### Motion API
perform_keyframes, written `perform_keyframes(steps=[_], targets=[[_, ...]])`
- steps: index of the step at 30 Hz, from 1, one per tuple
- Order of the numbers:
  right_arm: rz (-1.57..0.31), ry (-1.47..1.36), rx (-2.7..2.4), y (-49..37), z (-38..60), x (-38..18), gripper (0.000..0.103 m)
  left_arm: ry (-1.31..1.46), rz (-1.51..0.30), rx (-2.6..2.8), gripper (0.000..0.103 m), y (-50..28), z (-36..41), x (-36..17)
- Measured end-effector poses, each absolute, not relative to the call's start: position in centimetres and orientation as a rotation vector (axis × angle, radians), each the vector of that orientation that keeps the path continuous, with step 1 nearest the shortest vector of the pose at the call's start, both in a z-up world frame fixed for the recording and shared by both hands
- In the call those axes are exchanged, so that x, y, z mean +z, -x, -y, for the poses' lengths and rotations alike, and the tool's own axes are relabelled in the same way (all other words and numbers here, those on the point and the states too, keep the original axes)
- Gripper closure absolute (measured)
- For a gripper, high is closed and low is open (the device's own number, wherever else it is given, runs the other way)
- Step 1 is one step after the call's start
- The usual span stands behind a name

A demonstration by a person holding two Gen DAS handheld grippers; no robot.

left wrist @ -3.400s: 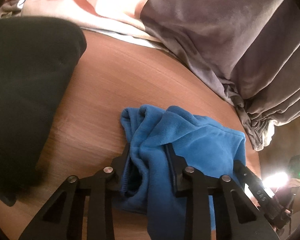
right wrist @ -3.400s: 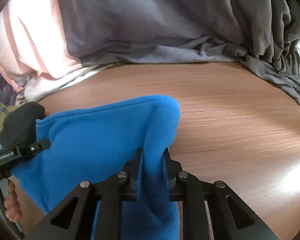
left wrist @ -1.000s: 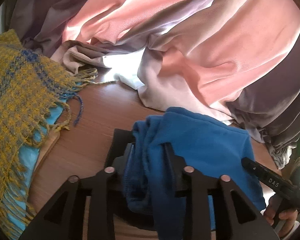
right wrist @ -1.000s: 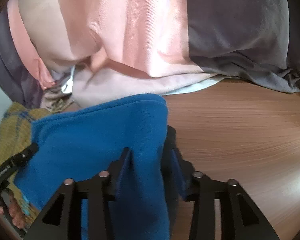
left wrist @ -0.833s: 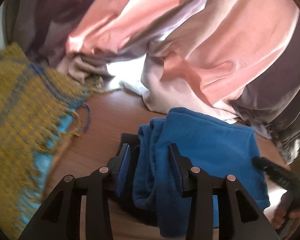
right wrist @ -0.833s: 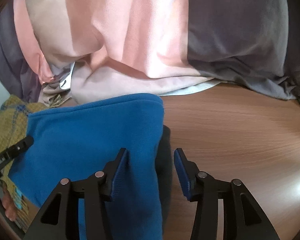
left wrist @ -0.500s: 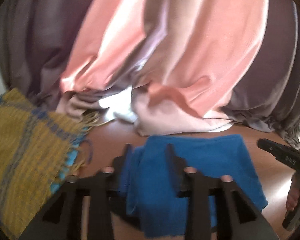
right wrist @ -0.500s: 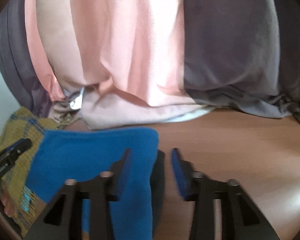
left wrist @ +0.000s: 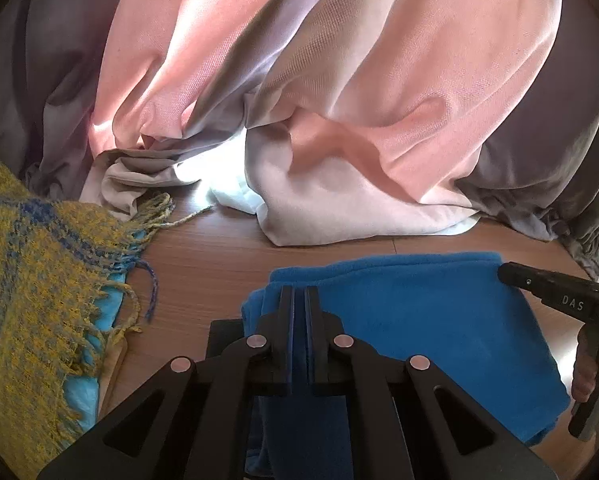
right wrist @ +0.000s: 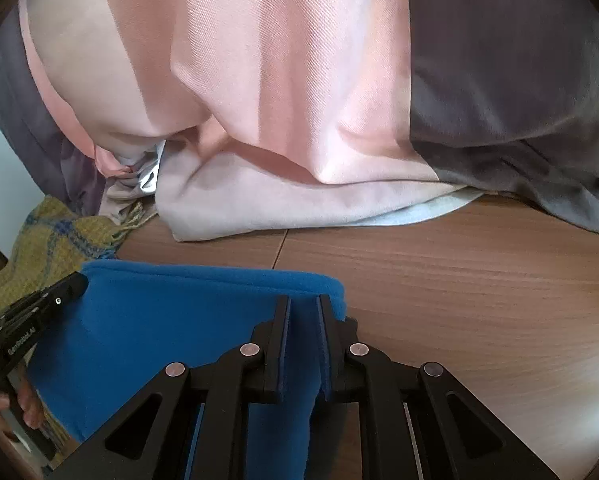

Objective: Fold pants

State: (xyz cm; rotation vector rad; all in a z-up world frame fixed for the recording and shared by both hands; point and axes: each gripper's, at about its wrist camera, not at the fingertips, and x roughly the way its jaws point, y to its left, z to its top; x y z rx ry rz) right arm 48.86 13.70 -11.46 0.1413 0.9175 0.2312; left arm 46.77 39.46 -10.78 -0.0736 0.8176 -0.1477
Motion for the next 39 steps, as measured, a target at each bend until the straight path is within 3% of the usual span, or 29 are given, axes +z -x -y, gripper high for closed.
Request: perform_keyframes(steps=[8,10,12,14,18,21,24,27,30,39], targets=[[-0.871,-0.024,0.118,-46.5,-13.1,-9.8,0.089,0.011,-0.797,-0.05,0.091,-44.4,-39.6,-8.8],[-0.839,0.025,0.092,-45.2,-13.0,-8.7,0.086,-0.02,-0.782,-0.054,0.082,-42.9,-39.0,-7.7],[-0.803,0.036,0.103,-43.4,-12.8,-7.4,0.084,-0.034,-0.752,-0.049,0.061,-41.1,-38.3,-6.3],[-0.78,0.017,0.118,-41.8,-12.5,-6.2,0.064,-0.024,-0.729,-0.061,0.057,-39.5,-37.8,-5.0],[-0.743,-0.022,0.131,-38.3,-11.9,-4.2,0.06,0.003,-0.706,-0.1,0.047,-36.0,-36.6,-2.5],[-0.726,-0.05,0.145,-35.6,-11.5,-3.2,0.045,-0.011,-0.675,-0.115,0.037,-33.7,-35.3,-1.4],[-0.695,-0.062,0.142,-33.0,-11.1,-2.3,0.043,-0.045,-0.648,-0.138,0.033,-31.3,-33.7,-0.6],[-0.67,-0.067,0.129,-30.5,-10.6,-1.5,0.034,-0.079,-0.616,-0.143,0.031,-29.3,-32.1,0.1],[-0.649,-0.07,0.126,-28.1,-10.0,-0.8,0.033,-0.078,-0.601,-0.148,0.024,-27.6,-30.8,0.7],[-0.608,-0.037,0.137,-22.0,-7.7,0.7,0.033,-0.062,-0.595,-0.19,0.024,-22.8,-26.8,1.1]])
